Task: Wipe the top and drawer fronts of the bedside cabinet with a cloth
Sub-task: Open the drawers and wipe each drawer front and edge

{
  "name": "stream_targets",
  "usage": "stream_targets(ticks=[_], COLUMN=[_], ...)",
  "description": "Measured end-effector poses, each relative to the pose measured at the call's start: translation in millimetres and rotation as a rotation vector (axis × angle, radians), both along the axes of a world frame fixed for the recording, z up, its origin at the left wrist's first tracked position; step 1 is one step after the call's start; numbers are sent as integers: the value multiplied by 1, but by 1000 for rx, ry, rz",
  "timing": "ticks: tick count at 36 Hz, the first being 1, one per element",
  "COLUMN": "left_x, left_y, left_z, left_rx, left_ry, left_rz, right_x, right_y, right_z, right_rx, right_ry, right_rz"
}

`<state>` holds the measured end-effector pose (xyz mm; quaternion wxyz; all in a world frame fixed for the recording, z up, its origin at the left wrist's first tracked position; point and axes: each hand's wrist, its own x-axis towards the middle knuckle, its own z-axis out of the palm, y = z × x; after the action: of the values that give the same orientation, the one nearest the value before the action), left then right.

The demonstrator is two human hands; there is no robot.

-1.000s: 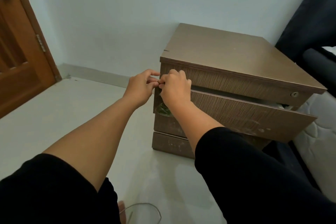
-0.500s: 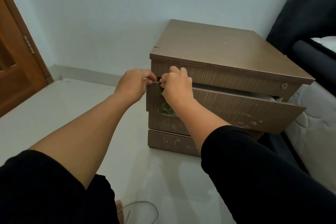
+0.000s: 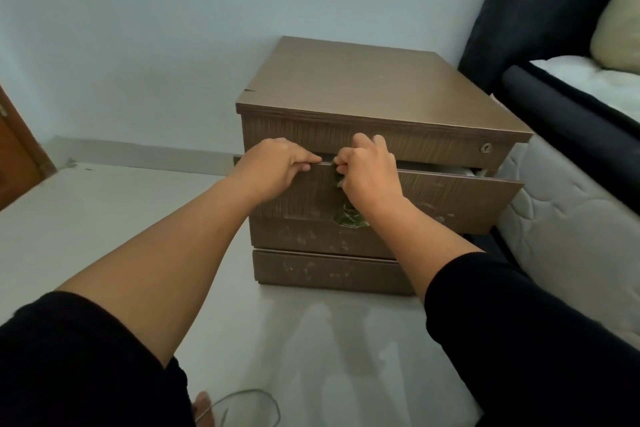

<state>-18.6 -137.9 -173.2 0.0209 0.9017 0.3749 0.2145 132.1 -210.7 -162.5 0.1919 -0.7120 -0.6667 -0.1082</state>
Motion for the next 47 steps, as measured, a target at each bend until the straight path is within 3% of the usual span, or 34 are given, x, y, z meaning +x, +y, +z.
stream_targets(ticks=[21,34,39,42,47], left_x=[74,115,120,123,127], left_y=[-10,-17,-15,-15,-12], left_z=[10,10,8,11,11], left_rx=[-101,-88,-86,-93,-46], left_ry=[-25,-4,-27,-16,9], left_rz=[-122,-195,-210,-198,-183], right_x=[120,176,194,200,198], right_y=[-47,-65,-73,-73,-72], right_z=[-9,-21,-26,-30,-39], right_rx=[93,223,278,347,526], right_ry=[18,241,219,305,619], right_rz=[-200,-283,-365,-415,-605])
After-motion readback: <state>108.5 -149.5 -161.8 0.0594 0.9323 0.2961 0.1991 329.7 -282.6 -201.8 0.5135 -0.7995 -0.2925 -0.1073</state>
